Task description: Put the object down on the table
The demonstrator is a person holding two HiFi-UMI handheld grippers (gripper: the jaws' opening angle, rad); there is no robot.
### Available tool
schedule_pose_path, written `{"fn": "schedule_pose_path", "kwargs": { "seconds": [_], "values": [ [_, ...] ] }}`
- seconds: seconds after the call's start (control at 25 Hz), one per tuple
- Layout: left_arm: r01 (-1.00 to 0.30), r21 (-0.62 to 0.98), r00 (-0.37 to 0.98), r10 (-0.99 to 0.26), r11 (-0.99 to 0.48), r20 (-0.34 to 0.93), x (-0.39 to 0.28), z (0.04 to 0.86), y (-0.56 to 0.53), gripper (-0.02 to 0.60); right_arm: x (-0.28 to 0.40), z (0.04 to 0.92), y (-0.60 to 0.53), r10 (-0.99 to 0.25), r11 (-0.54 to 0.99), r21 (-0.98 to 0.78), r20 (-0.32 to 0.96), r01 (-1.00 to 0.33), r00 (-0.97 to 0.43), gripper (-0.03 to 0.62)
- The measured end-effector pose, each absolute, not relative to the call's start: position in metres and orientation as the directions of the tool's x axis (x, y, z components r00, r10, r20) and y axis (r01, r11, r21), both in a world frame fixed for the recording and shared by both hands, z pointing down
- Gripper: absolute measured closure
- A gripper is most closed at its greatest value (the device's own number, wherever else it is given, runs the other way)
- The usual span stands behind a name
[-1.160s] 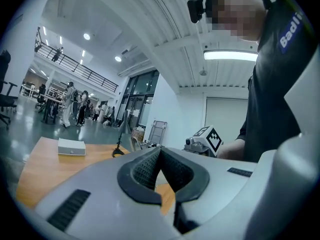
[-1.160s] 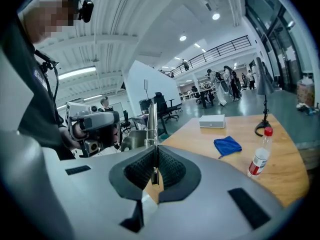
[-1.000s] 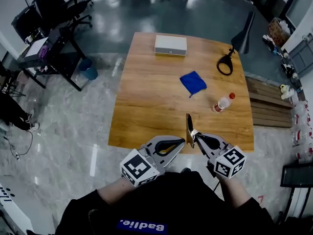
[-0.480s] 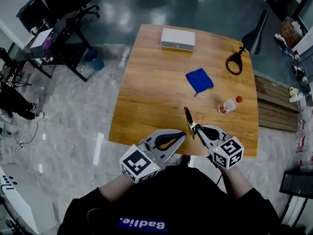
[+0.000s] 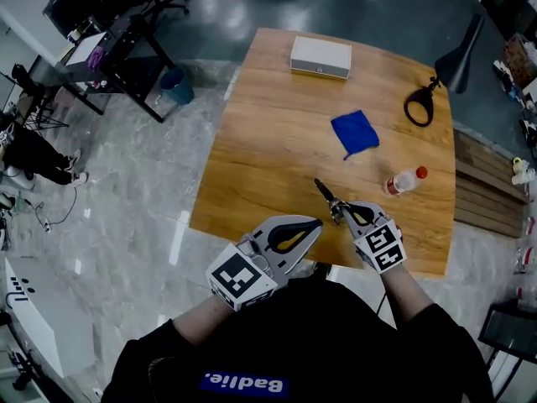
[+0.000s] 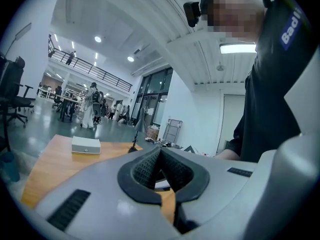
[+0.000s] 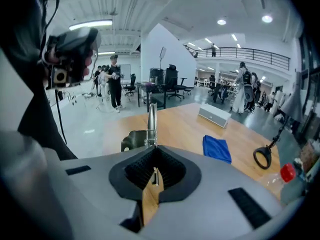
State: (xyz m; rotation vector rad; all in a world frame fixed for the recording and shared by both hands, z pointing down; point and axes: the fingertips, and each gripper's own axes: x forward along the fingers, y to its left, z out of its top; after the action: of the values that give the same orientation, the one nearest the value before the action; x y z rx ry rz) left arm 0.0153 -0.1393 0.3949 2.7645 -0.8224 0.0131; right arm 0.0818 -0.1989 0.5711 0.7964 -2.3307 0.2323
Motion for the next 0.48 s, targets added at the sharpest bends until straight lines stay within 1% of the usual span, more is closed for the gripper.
{"fn": "schedule_pose_path", "kwargs": {
  "seconds": [0.28,0.48],
  "values": [
    [-0.578,0.238,0.813,-0.575,-0.78,0.089,0.008,0.397,-0.138,0.578,0.093,0.628,-0.221,-0.455,0.845,0.202,0.758,-0.494,-0.467,0.588],
    [-0.603,0.236,0.795,-0.596,-0.762,0.109,0.001,0.402,-0.133,0.578,0.101,0.672,-0.229,-0.435,0.886,0.34,0.846,-0.316,-0.309,0.588]
  ]
}}
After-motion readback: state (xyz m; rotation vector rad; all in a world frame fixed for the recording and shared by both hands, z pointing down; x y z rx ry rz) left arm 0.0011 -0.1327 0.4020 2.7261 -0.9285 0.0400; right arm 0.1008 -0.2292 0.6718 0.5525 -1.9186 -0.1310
